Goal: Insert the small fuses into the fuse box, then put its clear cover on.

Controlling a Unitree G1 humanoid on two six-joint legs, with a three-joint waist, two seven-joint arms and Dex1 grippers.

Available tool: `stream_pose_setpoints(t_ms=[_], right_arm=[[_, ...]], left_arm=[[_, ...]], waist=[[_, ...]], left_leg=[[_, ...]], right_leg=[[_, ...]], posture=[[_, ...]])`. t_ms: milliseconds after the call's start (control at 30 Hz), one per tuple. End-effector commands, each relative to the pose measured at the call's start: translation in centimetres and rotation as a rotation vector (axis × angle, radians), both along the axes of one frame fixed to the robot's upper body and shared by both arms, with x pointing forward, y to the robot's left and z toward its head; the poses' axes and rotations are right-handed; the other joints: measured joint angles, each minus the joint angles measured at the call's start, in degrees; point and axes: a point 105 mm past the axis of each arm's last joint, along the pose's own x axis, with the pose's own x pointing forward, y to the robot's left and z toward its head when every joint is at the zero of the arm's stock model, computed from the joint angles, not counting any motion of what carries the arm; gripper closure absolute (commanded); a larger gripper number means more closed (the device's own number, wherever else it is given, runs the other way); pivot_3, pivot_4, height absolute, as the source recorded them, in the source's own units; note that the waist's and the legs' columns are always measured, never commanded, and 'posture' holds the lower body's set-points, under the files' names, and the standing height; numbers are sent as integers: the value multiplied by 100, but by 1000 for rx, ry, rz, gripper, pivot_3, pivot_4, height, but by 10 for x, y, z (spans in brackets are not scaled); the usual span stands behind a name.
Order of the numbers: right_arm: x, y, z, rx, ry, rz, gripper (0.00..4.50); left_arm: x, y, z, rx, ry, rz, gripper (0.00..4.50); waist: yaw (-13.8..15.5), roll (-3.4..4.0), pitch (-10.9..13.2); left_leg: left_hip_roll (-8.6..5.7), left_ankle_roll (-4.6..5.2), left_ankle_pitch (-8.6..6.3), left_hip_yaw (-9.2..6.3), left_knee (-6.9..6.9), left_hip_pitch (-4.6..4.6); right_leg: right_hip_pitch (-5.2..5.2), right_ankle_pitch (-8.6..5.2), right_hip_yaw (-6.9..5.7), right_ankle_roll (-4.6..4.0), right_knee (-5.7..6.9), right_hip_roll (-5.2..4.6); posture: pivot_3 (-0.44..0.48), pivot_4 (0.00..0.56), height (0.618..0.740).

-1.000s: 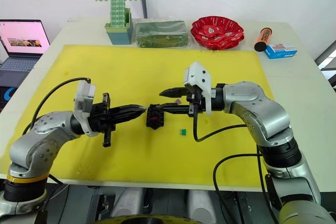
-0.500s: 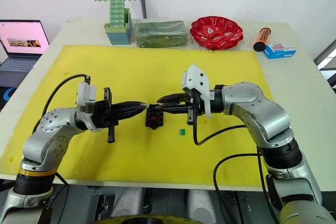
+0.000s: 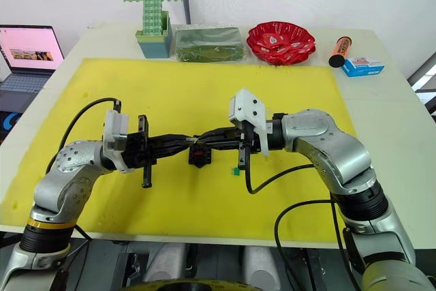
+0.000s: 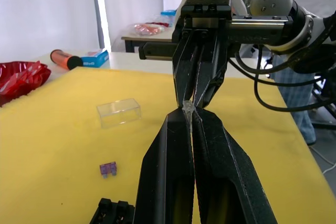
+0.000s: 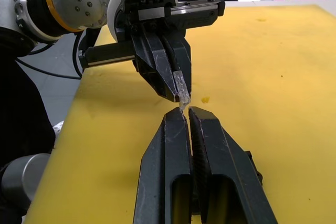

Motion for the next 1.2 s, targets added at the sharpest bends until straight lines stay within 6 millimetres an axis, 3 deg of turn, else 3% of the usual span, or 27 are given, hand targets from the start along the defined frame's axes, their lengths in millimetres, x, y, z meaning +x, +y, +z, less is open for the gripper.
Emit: stream_pose_setpoints(t_ms=[33,200,600,700,800,1200], right_arm=[[-6,3,15,29,-52,30,4164],[-5,3,16,29,-56,25,2736],[-4,4,19,48,-57,26,2736],[-4,4,19,44,-57,30,3377],[-4,4,18,36,-61,35,4410],[-5,4,22,34,-55,43,4463]], left_arm=[[-2,-3,6,-5,-35,-19,4500],[-2,-3,7,-5,-36,-18,4500],[-6,-5,6,-1,-34,-33,4500],[-8,-4,5,-7,-29,-36,4500],[-9,-4,6,-11,-31,-46,4500],[-9,-3,4,-11,-30,-48,4500]], waist=[[-2,0,0],[0,0,0],[-1,0,0],[-3,0,0],[-1,0,0],[-2,0,0]], left_leg=[[0,0,0,0,0,0],[0,0,0,-1,0,0],[0,0,0,-3,2,1],[0,0,0,-2,2,1],[0,0,0,-3,3,2],[0,0,0,-5,6,7]], right_leg=[[0,0,0,1,1,0],[0,1,0,1,2,1],[0,2,-1,3,9,2],[0,2,-1,3,10,2],[-1,2,-1,3,16,2],[-5,0,-1,5,41,3]], posture=[[0,150,740],[0,150,740],[0,150,740],[0,150,740],[0,150,740],[0,150,740]])
